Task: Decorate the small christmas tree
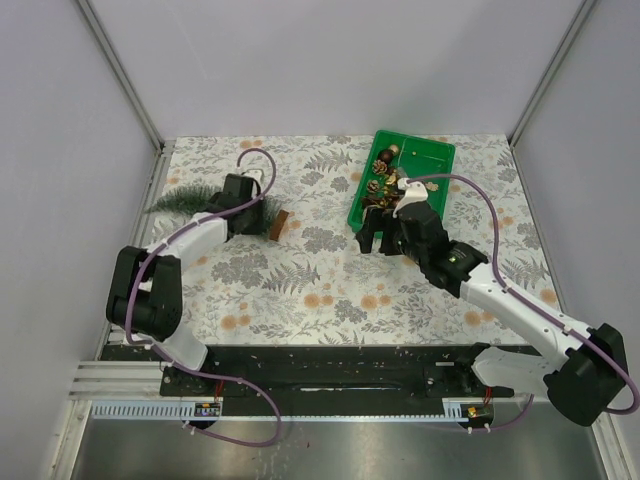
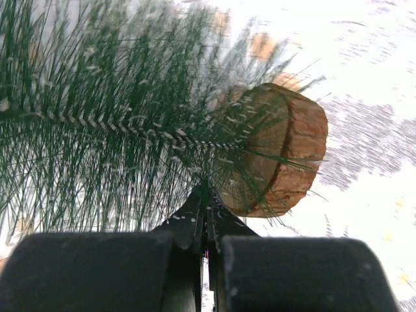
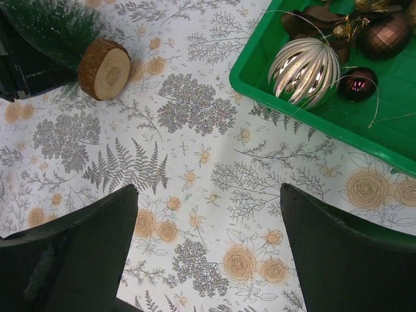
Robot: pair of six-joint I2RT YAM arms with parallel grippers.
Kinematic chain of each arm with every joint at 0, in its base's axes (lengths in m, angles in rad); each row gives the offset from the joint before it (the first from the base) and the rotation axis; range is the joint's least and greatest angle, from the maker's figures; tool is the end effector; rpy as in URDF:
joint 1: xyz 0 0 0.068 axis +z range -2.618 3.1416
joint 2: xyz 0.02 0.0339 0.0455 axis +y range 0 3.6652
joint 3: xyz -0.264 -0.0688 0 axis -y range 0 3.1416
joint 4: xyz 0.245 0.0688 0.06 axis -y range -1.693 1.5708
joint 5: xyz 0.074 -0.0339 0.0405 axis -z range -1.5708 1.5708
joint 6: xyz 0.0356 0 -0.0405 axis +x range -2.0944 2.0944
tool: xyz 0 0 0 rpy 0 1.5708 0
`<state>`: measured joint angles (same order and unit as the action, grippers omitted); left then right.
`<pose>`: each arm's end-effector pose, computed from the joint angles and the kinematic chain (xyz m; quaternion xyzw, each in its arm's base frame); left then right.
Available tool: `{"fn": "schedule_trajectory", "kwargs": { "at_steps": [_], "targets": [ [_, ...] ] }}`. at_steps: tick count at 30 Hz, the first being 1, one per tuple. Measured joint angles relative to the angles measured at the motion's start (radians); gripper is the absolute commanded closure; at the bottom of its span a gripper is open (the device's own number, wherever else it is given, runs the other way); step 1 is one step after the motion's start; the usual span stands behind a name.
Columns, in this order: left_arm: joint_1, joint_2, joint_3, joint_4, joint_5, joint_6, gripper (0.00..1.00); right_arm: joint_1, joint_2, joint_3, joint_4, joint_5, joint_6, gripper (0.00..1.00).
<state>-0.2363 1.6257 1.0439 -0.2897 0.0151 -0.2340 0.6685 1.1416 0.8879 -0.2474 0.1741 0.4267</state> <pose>0.3330 -0.0807 0.2087 0.0037 0.9395 -0.0867 0.3315 0.2063 0.1551 0.2978 -0.0594 0.8562 0.2005 0.4725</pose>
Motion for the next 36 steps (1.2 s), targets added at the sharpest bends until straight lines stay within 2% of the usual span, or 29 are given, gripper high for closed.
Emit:
{"fn": "schedule_trajectory", "kwargs": {
  "at_steps": [8, 10, 12, 14, 16, 18, 22, 25, 30, 36],
  "targets": [
    [-0.202, -0.049, -0.024, 0.0, 0.092, 0.048, 1.0, 0.0, -0.042, -0.008, -0.006, 0.001, 0.012, 0.03],
    [-0.24, -0.049, -0.041, 0.0, 0.128, 0.059, 0.92, 0.0, -0.054, -0.013, -0.012, 0.001, 0.016, 0.04],
    [-0.263, -0.049, -0.062, 0.0, 0.172, 0.073, 0.6, 0.0, -0.062, -0.017, -0.015, 0.002, 0.018, 0.03],
    [-0.282, -0.049, -0.079, -0.011, 0.217, 0.097, 0.31, 0.0, -0.066, -0.019, -0.023, 0.008, 0.019, 0.03],
    [-0.304, -0.049, -0.087, -0.034, 0.253, 0.115, 0.13, 0.0, -0.066, -0.02, -0.033, 0.014, 0.019, 0.03],
    [-0.323, -0.049, -0.087, -0.059, 0.278, 0.15, 0.01, 0.0, -0.066, -0.022, -0.037, 0.019, 0.019, 0.03],
    [-0.343, -0.074, -0.087, -0.148, 0.294, 0.206, 0.01, 0.0, -0.064, -0.023, -0.038, 0.02, 0.019, 0.03],
    [-0.316, -0.135, -0.078, -0.213, 0.294, 0.223, 0.01, 0.0, -0.053, -0.023, -0.038, 0.02, 0.018, 0.03],
    [-0.134, -0.266, 0.006, -0.291, 0.342, 0.188, 0.01, 0.0, -0.027, -0.021, -0.038, 0.018, 0.017, 0.03],
    [0.042, -0.256, 0.045, -0.296, 0.355, 0.064, 0.01, 0.0, 0.0, -0.007, -0.033, 0.014, 0.015, 0.03]
  ]
}}
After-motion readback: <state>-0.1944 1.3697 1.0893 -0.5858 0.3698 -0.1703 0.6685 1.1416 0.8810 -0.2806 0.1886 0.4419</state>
